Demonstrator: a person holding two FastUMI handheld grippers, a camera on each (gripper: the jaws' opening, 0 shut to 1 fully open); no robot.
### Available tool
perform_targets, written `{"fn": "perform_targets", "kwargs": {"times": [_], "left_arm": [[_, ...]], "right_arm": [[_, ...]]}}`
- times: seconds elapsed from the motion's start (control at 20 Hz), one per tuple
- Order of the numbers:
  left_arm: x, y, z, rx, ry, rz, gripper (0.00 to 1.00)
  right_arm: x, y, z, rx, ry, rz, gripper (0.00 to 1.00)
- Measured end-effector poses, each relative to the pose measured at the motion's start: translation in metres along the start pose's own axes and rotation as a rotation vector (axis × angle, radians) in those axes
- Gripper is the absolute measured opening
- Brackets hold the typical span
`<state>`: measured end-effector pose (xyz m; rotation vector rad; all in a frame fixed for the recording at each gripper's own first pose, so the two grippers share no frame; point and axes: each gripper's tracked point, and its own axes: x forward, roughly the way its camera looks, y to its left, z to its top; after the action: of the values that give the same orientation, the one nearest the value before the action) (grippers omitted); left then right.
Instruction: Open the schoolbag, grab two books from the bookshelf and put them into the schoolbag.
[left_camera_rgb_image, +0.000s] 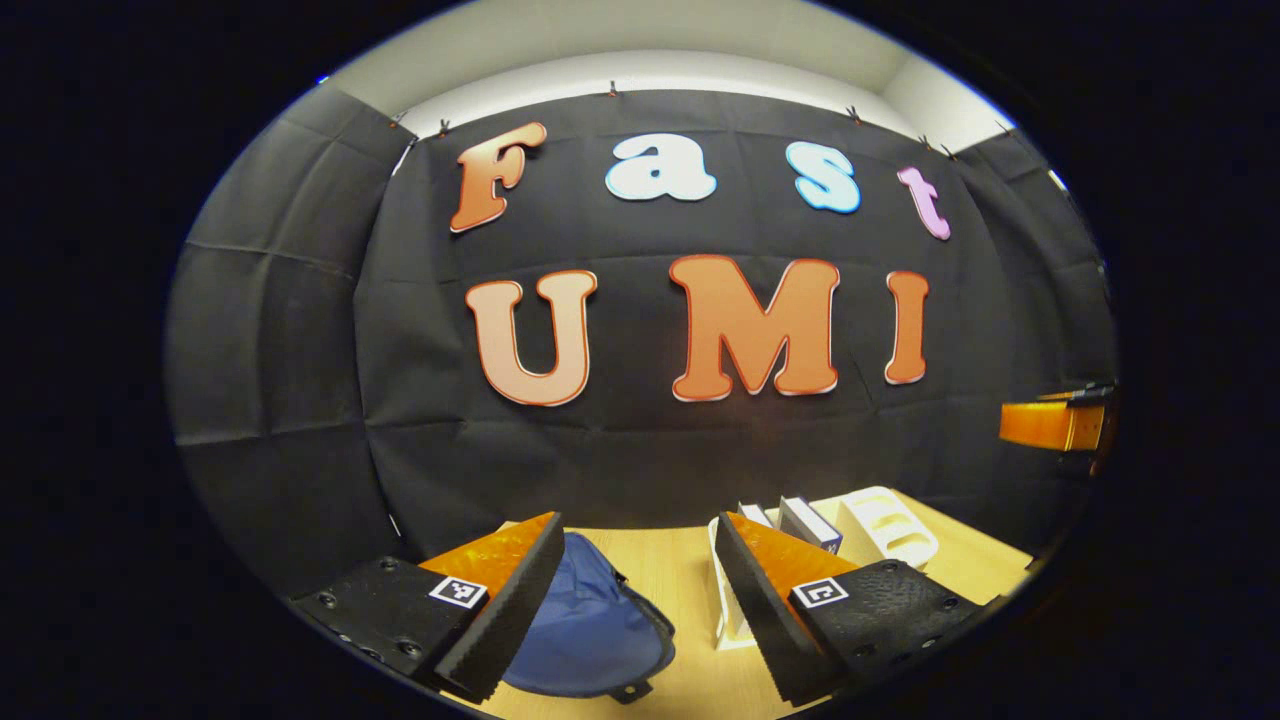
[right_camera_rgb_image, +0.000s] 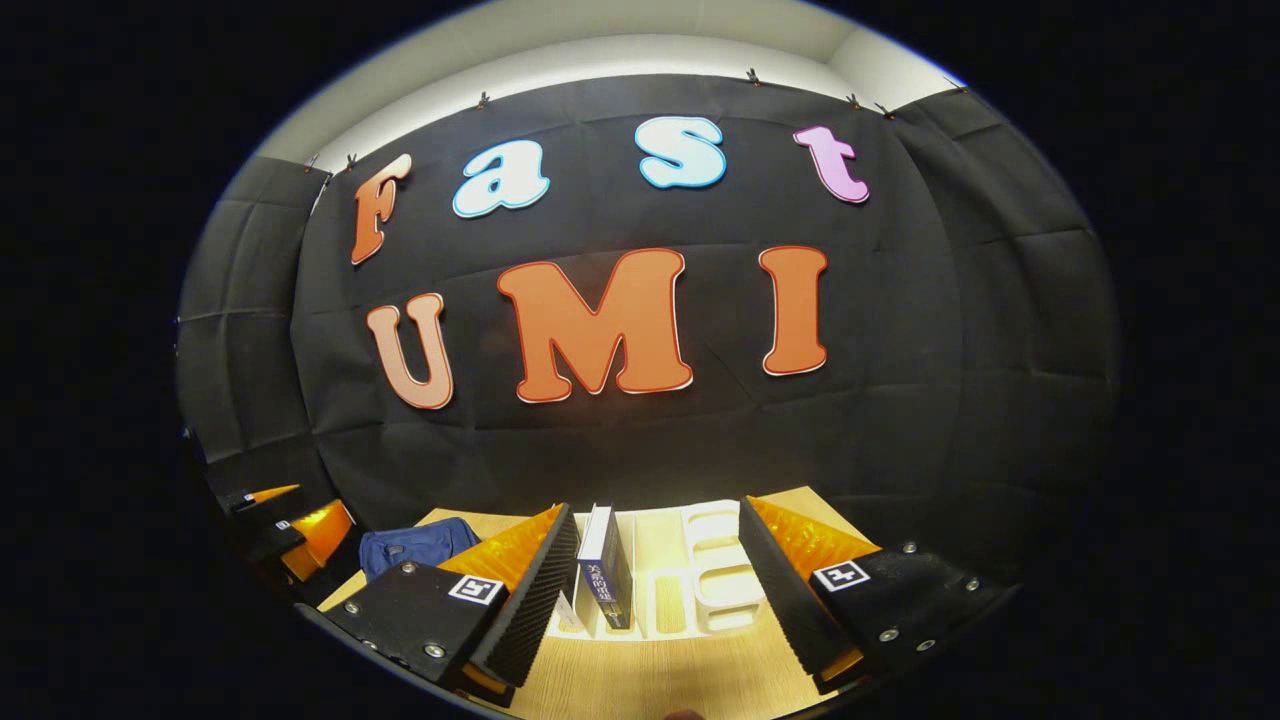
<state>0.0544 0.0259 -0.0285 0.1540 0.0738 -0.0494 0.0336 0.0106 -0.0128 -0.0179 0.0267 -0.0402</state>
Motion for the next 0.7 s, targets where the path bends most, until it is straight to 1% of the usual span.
{"fn": "perform_targets", "kwargs": {"times": [0.15,0.2,0.25,0.3,0.45,0.6,0.7], "left_arm": [[0.012,0.000,-0.043,0.069,0.086,0.006,0.95],[0.016,0.000,-0.058,0.098,0.125,0.004,0.99],[0.019,-0.001,-0.077,0.123,0.163,0.003,0.95],[0.024,-0.004,-0.092,0.153,0.189,-0.005,0.95],[0.037,-0.011,-0.142,0.295,0.267,-0.021,0.95],[0.047,-0.009,-0.194,0.448,0.335,-0.005,0.95],[0.054,-0.015,-0.231,0.503,0.388,-0.040,0.95]], "right_arm": [[0.005,-0.007,-0.011,0.022,0.024,-0.015,0.96],[0.006,-0.010,-0.015,0.027,0.033,-0.021,1.00],[0.007,-0.014,-0.019,0.028,0.042,-0.029,0.96],[0.009,-0.018,-0.023,0.025,0.049,-0.042,0.97],[0.015,-0.031,-0.032,0.010,0.074,-0.078,0.97],[0.019,-0.042,-0.038,0.011,0.094,-0.106,0.97],[0.023,-0.051,-0.044,0.003,0.119,-0.132,0.97]]}}
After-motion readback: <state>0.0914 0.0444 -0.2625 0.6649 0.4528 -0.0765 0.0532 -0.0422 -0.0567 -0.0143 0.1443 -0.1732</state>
